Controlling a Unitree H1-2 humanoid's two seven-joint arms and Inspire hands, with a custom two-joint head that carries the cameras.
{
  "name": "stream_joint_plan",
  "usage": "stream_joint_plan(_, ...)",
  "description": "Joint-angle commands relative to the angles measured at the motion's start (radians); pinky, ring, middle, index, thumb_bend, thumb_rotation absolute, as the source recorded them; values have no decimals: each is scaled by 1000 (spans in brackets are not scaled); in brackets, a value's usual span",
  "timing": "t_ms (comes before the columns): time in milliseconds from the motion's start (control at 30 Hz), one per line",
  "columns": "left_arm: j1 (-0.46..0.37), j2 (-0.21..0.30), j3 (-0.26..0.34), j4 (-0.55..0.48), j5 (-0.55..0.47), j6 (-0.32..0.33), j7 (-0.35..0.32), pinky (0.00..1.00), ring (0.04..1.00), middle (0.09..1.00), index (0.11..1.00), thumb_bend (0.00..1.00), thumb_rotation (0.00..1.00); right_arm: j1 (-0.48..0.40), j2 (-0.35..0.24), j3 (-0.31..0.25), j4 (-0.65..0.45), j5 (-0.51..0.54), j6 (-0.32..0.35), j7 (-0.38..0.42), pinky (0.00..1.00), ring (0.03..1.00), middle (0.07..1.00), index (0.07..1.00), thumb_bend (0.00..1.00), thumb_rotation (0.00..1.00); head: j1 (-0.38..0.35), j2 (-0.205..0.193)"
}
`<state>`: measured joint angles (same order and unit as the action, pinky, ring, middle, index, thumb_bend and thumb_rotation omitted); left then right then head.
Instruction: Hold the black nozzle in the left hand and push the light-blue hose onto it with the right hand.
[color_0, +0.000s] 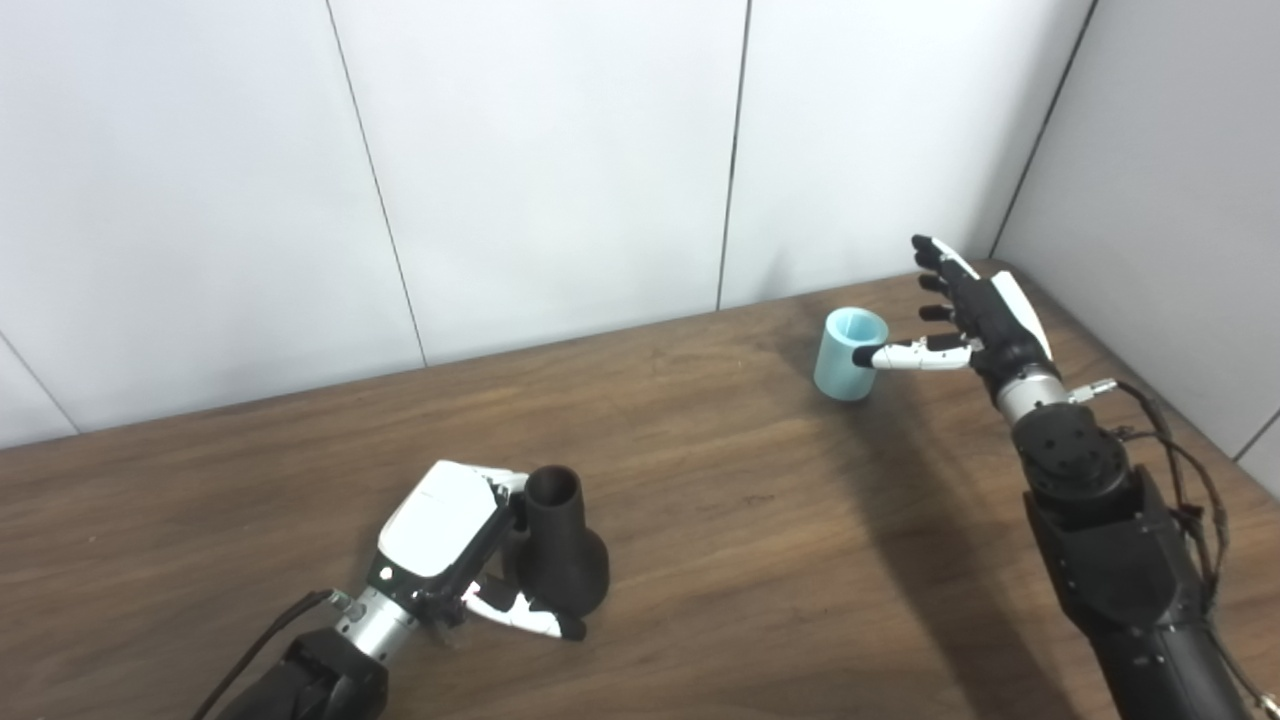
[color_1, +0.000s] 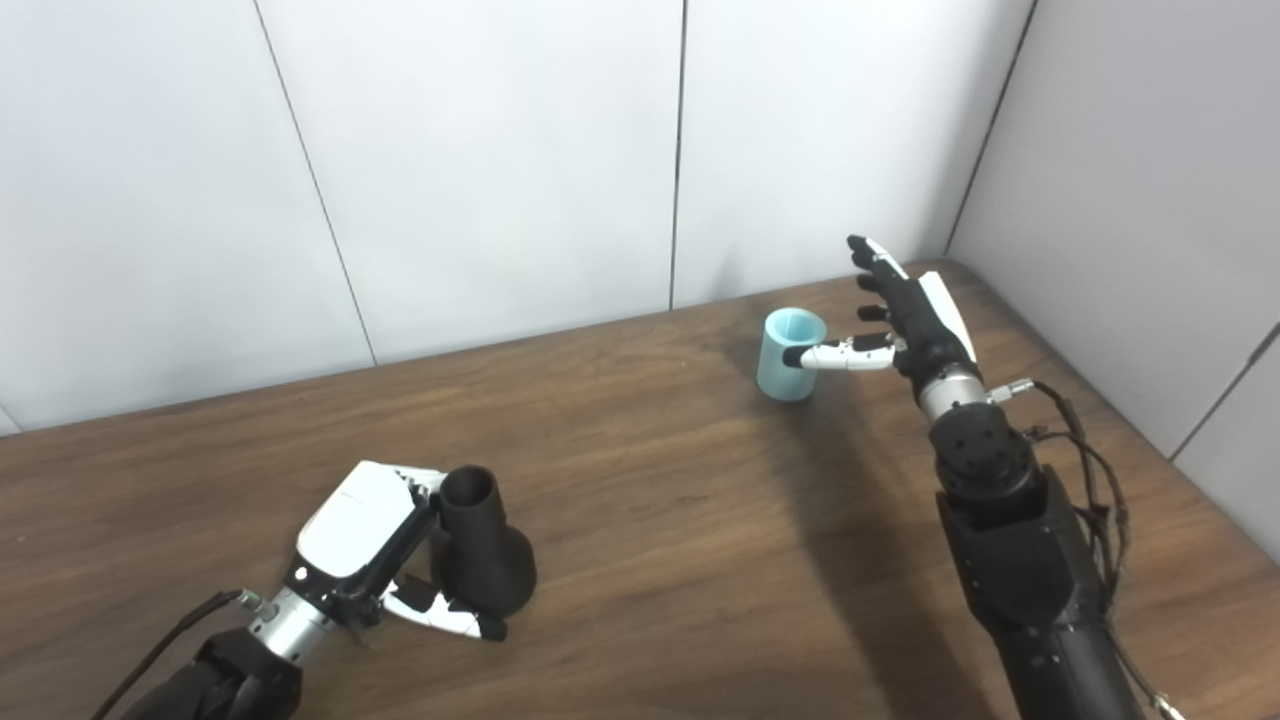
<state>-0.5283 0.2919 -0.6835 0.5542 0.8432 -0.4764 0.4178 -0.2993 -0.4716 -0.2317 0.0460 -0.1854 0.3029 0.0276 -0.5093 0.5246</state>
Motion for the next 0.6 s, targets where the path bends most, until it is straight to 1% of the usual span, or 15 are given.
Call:
stream_joint_plan(0,125,45,-33,115,3,7,-12,356,413,455,515,504,0,-47,-30,-1,7,15,-39,5,792,902,936,943,866,168,3,4)
stream_joint_plan(67,125,48,-37,112,7,7,-5,356,409,455,518,504,0,-49,-34,13,33,17,-53,10,770,893,934,937,866,170,6,5)
stream_joint_plan(133,125,48,-40,114,3,7,-5,361,412,455,518,504,0,-53,-42,40,69,-18,-75,-7,770,887,926,924,874,173,6,6)
stream_joint_plan(200,126,48,-39,115,3,7,-12,359,414,456,518,504,0,-58,-47,68,103,-52,-95,-23,794,885,918,914,879,165,6,7)
stream_joint_plan(233,127,49,-39,114,1,7,-14,354,413,454,519,504,0,-64,-46,77,125,-61,-102,-30,806,889,917,913,875,143,6,7)
stream_joint_plan(333,129,51,-39,108,-3,7,-19,353,411,451,520,503,0,-79,-39,87,169,-64,-106,-39,800,893,916,920,871,109,11,7)
stream_joint_plan(400,129,51,-42,109,-7,7,-13,362,411,451,519,503,0,-86,-35,89,193,-60,-112,-41,792,892,924,930,859,106,11,7)
stream_joint_plan(500,126,54,-54,117,-17,7,7,354,403,451,521,503,0,-94,-31,90,236,-55,-145,-52,792,891,924,936,849,106,19,6)
stream_joint_plan(567,129,57,-45,105,-19,7,-11,352,403,451,521,503,0,-101,-23,87,259,-53,-152,-68,791,886,920,935,845,105,20,7)
